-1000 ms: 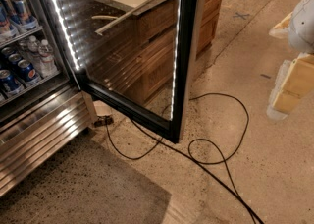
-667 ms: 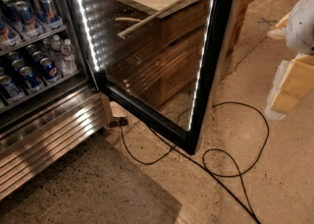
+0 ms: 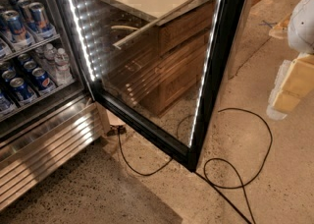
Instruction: Close right fridge door
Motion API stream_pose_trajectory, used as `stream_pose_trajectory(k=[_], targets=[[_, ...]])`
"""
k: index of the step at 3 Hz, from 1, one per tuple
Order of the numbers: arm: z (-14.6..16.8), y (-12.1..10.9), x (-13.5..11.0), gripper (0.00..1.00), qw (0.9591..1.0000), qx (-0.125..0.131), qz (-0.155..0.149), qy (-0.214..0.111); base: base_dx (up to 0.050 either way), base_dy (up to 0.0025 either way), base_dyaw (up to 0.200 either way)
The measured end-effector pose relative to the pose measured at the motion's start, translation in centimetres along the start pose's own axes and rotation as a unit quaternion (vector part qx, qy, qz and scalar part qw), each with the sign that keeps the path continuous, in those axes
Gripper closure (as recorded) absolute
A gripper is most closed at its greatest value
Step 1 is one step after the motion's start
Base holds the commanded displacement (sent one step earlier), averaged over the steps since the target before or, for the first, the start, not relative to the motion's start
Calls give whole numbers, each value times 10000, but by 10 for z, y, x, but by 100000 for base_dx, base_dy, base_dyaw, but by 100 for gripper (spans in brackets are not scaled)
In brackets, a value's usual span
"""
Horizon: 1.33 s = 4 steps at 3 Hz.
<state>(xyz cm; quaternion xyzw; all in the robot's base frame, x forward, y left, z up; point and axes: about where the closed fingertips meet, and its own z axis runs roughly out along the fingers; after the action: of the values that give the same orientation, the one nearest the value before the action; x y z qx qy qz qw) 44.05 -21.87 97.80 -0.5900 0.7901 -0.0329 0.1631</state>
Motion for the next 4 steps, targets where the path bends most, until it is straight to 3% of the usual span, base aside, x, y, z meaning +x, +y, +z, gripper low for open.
stream_pose_trajectory(k=[1, 2, 3, 4], targets=[[0, 0, 0, 0, 10000, 0, 0, 0, 3637, -249, -13818], [0, 0, 0, 0, 10000, 0, 0, 0, 4593, -6, -200], [0, 0, 0, 0, 10000, -1, 0, 0, 0, 0, 0], [7, -22, -6, 0, 9998, -177, 87, 10, 0, 0, 0]])
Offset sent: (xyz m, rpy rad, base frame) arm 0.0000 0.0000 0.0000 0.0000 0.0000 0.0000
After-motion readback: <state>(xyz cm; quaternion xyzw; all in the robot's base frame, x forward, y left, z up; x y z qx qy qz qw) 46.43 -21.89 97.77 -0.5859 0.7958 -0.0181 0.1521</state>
